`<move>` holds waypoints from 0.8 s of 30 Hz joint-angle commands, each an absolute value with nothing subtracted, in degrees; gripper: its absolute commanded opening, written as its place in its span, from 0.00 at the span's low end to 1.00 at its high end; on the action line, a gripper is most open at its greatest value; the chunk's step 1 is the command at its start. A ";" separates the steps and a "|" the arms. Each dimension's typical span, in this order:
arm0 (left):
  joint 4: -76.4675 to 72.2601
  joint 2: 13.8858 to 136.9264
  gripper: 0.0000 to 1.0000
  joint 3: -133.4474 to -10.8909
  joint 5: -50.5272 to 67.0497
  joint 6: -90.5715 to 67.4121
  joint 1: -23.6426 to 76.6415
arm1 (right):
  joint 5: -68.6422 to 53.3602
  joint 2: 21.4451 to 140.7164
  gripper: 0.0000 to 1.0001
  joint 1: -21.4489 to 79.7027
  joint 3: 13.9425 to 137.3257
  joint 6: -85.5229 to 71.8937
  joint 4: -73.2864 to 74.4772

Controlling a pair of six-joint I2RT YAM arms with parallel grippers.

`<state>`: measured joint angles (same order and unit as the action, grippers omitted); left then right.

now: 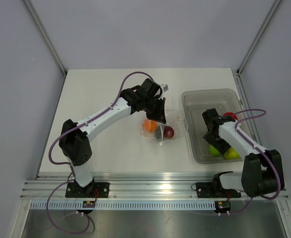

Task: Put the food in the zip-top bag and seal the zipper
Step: Adjust the zipper food storage bag at the center of the board.

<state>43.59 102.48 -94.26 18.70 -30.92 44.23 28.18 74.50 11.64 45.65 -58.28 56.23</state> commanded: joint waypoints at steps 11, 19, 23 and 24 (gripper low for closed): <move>41.66 100.37 0.00 -95.01 20.30 -30.94 44.12 | 30.59 73.65 0.74 11.34 46.85 -58.89 55.37; 42.88 94.49 0.00 -98.69 13.98 -29.80 44.03 | 28.48 69.88 0.71 11.42 45.36 -57.13 53.35; 47.72 94.92 0.00 -105.71 9.59 -27.34 42.90 | 27.78 68.73 0.71 11.34 44.74 -57.04 53.00; 48.33 95.36 0.00 -106.43 9.06 -26.64 42.72 | 27.60 68.73 0.71 11.34 44.74 -56.95 52.91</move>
